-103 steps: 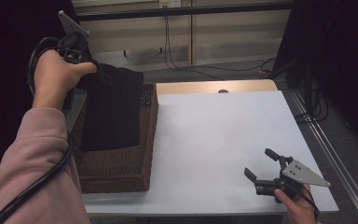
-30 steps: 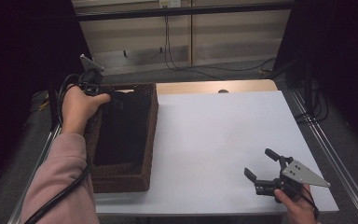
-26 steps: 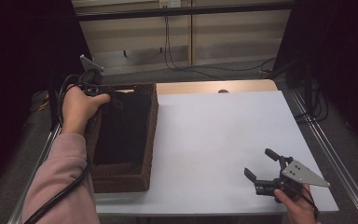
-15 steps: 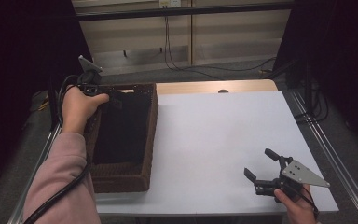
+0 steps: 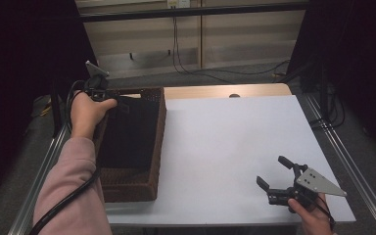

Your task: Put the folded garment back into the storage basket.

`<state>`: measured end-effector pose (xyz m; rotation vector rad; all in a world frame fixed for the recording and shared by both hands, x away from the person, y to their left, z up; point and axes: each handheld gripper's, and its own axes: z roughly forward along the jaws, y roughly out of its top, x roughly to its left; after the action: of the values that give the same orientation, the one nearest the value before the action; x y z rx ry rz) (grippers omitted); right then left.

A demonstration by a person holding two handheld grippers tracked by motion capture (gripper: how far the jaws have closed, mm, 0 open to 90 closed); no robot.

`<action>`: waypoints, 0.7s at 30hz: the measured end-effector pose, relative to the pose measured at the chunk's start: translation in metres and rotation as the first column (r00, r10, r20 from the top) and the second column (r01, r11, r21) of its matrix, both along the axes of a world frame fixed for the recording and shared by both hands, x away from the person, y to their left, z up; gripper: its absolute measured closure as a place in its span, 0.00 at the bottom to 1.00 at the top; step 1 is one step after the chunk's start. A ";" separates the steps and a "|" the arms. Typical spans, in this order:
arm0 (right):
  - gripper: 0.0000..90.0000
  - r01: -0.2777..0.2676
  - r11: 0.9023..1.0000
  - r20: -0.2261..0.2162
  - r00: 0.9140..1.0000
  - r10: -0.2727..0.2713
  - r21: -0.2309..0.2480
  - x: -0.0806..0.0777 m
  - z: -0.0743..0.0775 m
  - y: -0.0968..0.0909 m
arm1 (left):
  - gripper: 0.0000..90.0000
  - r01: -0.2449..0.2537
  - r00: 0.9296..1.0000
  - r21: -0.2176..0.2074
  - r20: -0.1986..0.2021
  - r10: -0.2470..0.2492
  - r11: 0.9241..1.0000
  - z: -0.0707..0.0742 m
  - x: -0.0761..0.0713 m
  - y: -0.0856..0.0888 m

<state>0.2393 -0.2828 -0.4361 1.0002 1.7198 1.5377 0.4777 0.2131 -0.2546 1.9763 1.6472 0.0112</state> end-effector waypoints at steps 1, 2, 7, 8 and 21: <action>0.02 0.000 1.000 0.000 1.000 0.000 0.000 0.000 0.000 0.000 | 0.87 -0.034 0.999 0.001 -0.008 0.034 0.999 0.000 0.000 -0.002; 0.02 -0.001 1.000 -0.001 1.000 0.001 -0.001 0.000 0.000 0.000 | 0.87 -0.011 1.000 0.008 -0.011 0.011 1.000 -0.002 0.001 -0.001; 0.02 -0.002 1.000 -0.006 1.000 0.002 0.006 -0.001 0.000 0.000 | 0.87 -0.032 0.999 -0.007 0.001 0.032 0.999 -0.006 0.003 -0.001; 0.02 -0.002 1.000 -0.006 1.000 0.002 0.004 -0.001 0.000 0.000 | 0.86 -0.033 0.999 0.002 0.007 0.033 0.999 -0.007 0.004 0.000; 0.02 -0.003 1.000 -0.002 1.000 0.003 0.003 0.000 0.000 0.000 | 0.86 -0.021 0.999 0.006 0.037 0.021 1.000 -0.017 0.007 0.006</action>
<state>0.2389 -0.2825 -0.4361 1.0013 1.7223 1.5421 0.4851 0.2194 -0.2711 1.9523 1.6464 0.0609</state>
